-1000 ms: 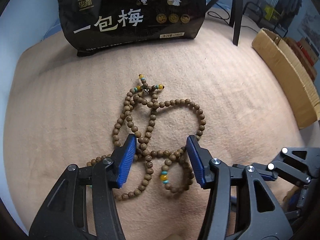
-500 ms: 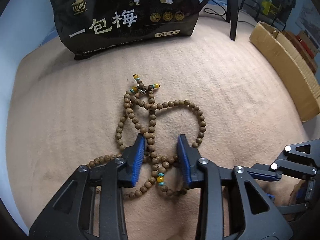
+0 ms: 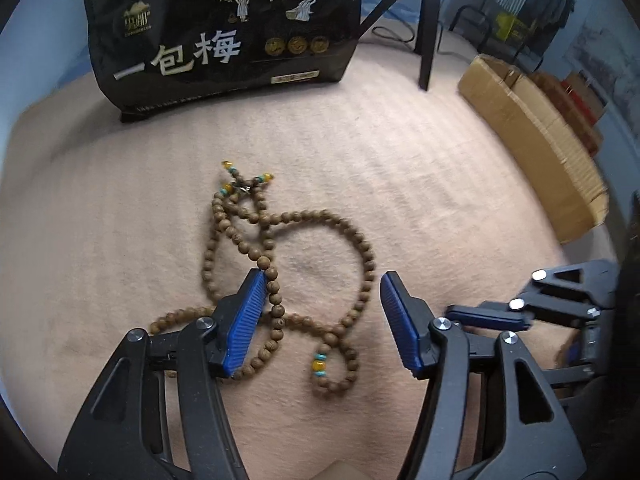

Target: Organize jewelry

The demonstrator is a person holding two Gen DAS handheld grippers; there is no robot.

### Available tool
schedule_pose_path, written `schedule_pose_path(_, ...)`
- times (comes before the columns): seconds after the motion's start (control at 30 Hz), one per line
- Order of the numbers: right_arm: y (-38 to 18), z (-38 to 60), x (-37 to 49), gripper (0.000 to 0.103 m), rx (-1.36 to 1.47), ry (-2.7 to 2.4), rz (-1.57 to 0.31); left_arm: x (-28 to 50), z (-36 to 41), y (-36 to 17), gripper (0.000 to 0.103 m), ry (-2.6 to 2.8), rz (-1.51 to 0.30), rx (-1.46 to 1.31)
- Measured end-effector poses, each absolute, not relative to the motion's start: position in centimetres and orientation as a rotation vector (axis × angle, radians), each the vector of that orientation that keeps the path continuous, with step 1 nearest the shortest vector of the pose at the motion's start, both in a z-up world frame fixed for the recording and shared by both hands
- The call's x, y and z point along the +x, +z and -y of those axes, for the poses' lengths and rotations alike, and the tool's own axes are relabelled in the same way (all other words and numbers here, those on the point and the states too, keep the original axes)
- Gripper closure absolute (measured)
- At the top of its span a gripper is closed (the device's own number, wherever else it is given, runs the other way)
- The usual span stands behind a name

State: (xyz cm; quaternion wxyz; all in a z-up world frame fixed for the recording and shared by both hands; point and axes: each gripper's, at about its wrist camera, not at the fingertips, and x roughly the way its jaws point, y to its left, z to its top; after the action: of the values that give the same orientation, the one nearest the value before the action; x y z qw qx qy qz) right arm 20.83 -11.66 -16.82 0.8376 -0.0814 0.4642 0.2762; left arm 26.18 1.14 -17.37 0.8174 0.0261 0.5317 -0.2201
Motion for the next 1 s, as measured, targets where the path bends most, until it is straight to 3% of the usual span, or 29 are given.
schedule_pose_path(0.43, -16.6, 12.2, 20.7, 0.089, -0.173, 0.573, -0.982, 25.7, 1.9, -18.6, 0.038, -0.375, -1.126, 0.273)
schedule_pose_path(0.5, -16.6, 12.2, 20.6, 0.089, -0.175, 0.572, -0.982, 26.0, 1.7, -18.5, 0.048, -0.367, -1.124, 0.254)
schedule_pose_path(0.57, -16.6, 12.2, 20.6, 0.089, -0.178, 0.570, -0.982, 26.2, 1.1, -18.4, 0.073, -0.370, -1.116, 0.251)
schedule_pose_path(0.67, -16.5, 12.2, 20.7, 0.089, -0.179, 0.567, -0.980, 26.4, 0.8, -18.3, 0.093, -0.366, -1.114, 0.234)
schedule_pose_path(1.0, -14.8, 12.6, 19.9, 0.089, -0.191, 0.551, -0.948, 26.1, -2.0, -16.0, 0.099, -0.299, -1.064, 0.115)
